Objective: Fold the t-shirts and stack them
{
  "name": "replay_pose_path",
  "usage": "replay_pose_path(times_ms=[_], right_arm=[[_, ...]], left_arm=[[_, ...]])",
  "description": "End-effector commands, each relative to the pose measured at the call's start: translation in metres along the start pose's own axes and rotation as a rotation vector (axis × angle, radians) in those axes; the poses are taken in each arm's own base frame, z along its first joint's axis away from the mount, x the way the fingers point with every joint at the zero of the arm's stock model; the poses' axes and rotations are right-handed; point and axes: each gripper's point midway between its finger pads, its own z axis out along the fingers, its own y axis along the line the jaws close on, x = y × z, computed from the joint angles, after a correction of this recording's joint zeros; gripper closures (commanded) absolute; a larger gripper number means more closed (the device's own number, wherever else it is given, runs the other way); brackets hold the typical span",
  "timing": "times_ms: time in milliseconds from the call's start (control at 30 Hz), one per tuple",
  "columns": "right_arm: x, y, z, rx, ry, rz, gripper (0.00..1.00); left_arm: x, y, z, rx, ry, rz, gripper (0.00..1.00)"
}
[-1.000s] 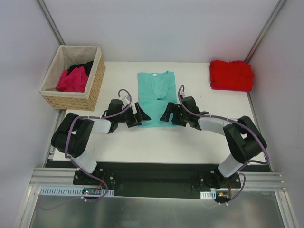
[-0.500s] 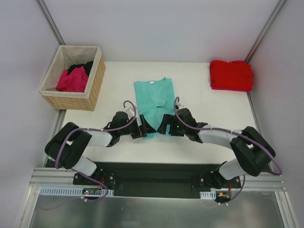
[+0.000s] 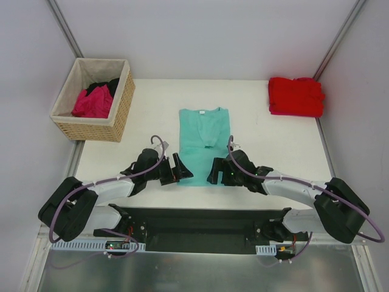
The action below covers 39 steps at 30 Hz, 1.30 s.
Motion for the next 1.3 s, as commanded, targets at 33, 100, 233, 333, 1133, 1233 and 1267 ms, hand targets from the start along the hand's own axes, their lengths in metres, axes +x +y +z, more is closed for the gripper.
replay_pose_path(times_ms=[33,100,233,333,1133,1233,1267], right_arm=[[0.010,-0.020,-0.017,0.143,0.043,-0.052,0.03],[0.001,-0.015,-0.028,0.154,0.024,-0.101,0.03],[-0.030,0.013,-0.057,0.136,-0.061,-0.174,0.03],[-0.044,0.019,-0.081,0.133,-0.114,-0.198,0.03],[0.022,-0.077,-0.064,0.256,-0.120,-0.082,0.19],[0.028,-0.083,-0.056,0.248,-0.093,-0.068,0.29],[0.025,-0.084,-0.053,0.244,-0.103,-0.050,0.31]], left_arm=[[0.003,0.001,-0.008,-0.047,0.020,0.024,0.02],[-0.004,-0.015,-0.014,-0.014,0.008,0.048,0.02],[-0.022,-0.052,-0.030,0.034,-0.029,0.097,0.01],[-0.019,-0.056,-0.040,0.039,-0.030,0.091,0.01],[0.034,0.036,-0.024,-0.119,0.012,-0.044,0.07],[0.036,0.038,-0.016,-0.080,0.006,-0.063,0.09],[0.040,0.042,-0.014,-0.090,0.019,-0.074,0.09]])
